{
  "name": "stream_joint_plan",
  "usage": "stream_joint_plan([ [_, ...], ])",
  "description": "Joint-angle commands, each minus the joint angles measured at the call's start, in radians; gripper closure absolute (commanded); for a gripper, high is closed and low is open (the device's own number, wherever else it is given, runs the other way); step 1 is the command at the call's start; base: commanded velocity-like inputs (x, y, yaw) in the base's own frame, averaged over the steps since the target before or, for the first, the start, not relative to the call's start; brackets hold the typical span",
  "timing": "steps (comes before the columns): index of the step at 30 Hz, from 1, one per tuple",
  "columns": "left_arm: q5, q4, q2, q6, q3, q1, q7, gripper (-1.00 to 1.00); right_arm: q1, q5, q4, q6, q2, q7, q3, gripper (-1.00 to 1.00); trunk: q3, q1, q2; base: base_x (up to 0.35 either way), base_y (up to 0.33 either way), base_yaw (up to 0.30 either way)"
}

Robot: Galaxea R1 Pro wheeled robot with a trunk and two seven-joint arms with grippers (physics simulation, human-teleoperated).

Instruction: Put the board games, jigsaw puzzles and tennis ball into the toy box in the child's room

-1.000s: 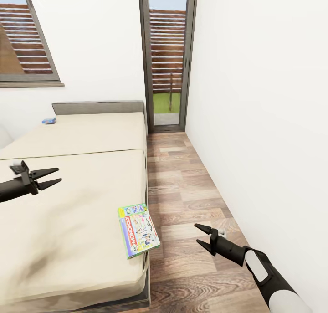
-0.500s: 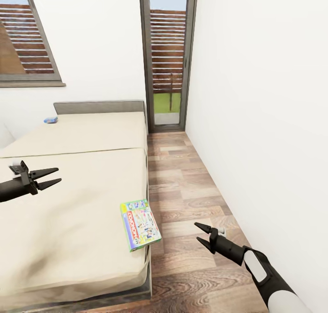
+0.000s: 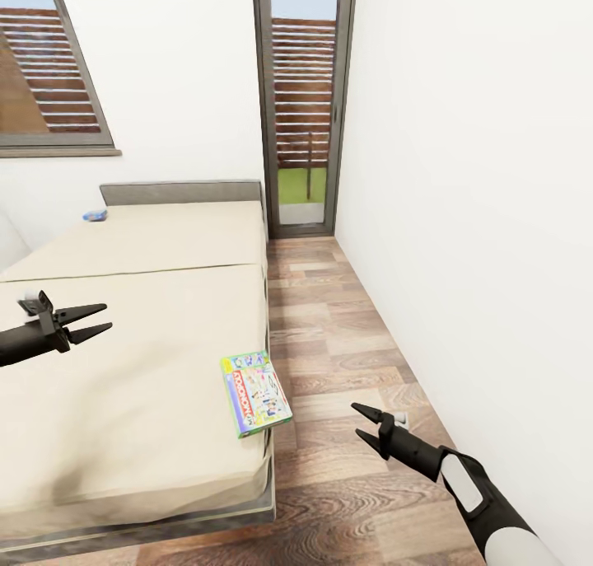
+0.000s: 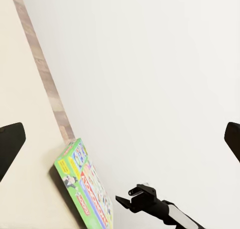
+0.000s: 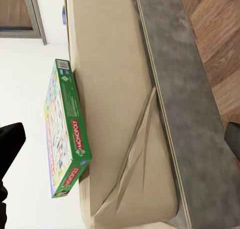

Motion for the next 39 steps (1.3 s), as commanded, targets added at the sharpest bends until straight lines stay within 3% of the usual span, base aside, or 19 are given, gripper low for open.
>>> stream_joint_plan([
  [1, -0.001, 0.000, 0.000, 0.005, 0.000, -0.001, -0.003, -1.00, 0.000, -0.001, 0.000, 0.005, 0.001, 0.002, -0.002, -1.00, -0.001, 0.000, 0.000, -0.011, 0.000, 0.000],
  [8, 0.002, 0.001, 0.004, 0.005, 0.002, 0.000, -0.003, -1.00, 0.000, 0.000, 0.000, 0.001, 0.006, 0.001, 0.007, -1.00, -0.001, 0.000, 0.000, -0.004, 0.000, 0.000],
  [14, 0.003, 0.002, 0.006, 0.005, 0.005, 0.000, -0.003, -1.00, -0.003, -0.001, 0.000, -0.060, 0.008, 0.002, 0.114, -1.00, -0.001, 0.000, 0.000, 0.000, 0.000, 0.000],
  [18, 0.003, 0.002, 0.007, 0.005, 0.006, 0.000, -0.003, -1.00, -0.004, -0.002, 0.000, -0.073, 0.009, 0.002, 0.149, -1.00, -0.004, 0.004, -0.007, 0.000, 0.000, 0.000],
  [35, 0.005, 0.002, 0.007, 0.006, 0.006, 0.000, -0.011, -1.00, -0.005, -0.003, -0.036, -0.081, 0.012, 0.002, 0.164, -1.00, -0.057, 0.069, -0.126, 0.000, 0.000, 0.000],
  [39, 0.003, 0.002, 0.008, 0.006, 0.006, 0.001, -0.034, -1.00, -0.008, -0.003, -0.053, -0.080, 0.016, 0.002, 0.166, -1.00, -0.073, 0.071, -0.127, 0.000, 0.000, 0.000],
])
